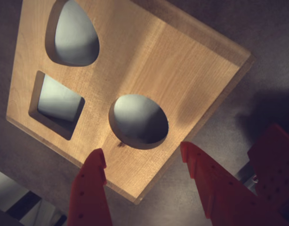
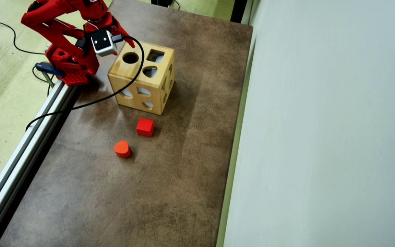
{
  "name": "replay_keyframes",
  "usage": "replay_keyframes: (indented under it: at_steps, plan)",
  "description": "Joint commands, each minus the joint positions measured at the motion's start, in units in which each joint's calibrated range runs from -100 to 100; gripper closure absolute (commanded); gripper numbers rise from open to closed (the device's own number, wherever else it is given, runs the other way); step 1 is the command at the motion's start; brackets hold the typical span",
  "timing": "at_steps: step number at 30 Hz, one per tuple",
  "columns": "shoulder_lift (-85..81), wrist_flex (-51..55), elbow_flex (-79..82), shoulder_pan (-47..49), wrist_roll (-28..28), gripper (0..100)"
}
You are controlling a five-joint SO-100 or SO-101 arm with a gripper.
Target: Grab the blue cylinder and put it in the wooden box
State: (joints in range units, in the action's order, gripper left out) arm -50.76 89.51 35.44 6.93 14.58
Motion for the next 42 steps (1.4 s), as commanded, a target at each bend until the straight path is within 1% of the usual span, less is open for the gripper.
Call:
replay_keyframes:
  at_steps: [1, 13, 21, 30, 40, 42]
  plan:
    - [-0.91, -0.52, -0.29, 0.27, -0.15, 75]
    - [-3.29, -0.44, -1.27, 0.27, -0.15, 75]
    - [-17.98, -0.36, -1.27, 0.27, -0.1, 75]
    - [-44.4, 0.04, -1.18, -0.55, -0.1, 75]
    - [-44.57, 0.52, -2.97, -0.77, -0.2, 75]
    - [-44.57, 0.52, -2.97, -2.25, -0.2, 75]
